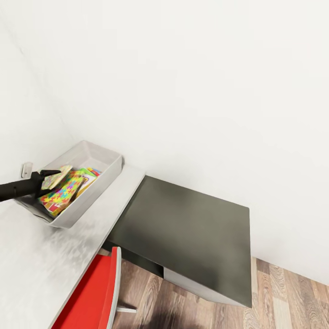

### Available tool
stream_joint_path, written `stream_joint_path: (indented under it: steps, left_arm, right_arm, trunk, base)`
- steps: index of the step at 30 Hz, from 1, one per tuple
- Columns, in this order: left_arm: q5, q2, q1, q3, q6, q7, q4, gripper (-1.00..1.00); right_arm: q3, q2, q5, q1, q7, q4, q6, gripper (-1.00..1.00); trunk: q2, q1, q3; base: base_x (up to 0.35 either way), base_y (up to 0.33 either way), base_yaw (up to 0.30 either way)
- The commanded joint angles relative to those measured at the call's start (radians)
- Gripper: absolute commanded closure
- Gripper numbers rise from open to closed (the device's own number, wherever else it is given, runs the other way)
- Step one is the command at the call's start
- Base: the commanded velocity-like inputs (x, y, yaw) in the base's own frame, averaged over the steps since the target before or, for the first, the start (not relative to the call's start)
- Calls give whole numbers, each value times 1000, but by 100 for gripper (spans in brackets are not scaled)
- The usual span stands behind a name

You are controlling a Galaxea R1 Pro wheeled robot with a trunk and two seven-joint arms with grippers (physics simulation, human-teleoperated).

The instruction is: Put all the toys in the child's room - the three board games (two on the bed and one on the table), the two jigsaw puzzles on the table, and the tennis ball on the table - inside the toy box on the table in the child's room.

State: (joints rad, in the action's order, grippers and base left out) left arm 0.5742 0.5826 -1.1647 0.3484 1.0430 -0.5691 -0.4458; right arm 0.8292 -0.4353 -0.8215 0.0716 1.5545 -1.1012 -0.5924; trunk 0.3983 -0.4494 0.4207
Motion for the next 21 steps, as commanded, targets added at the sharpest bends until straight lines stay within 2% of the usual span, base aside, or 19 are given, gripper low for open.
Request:
stream_joint_path:
  steps: [1, 8, 16, 21]
  left_arm:
    - [1, 3, -1, 6, 4, -7, 0, -100]
    - [21, 32, -1, 7, 4, -20, -1, -100]
    - [20, 80, -1, 1, 4, -128, -4, -100]
    - [20, 110, -1, 0, 4, -145, -5, -100]
  right_arm:
    - [-1, 0, -4, 1, 1, 0, -10, -100]
    - [-1, 0, -3, 1, 1, -1, -10, -100]
    - [-1, 1, -3, 1, 1, 0, -9, -100]
    - [-1, 1, -2, 1, 1, -1, -9, -100]
  trunk:
    - [2, -1, 1]
    - [2, -1, 1]
    - [2, -1, 1]
    - [2, -1, 1]
  base:
    - [0, 0, 0]
    - [0, 0, 0]
    - [0, 0, 0]
    - [0, 0, 0]
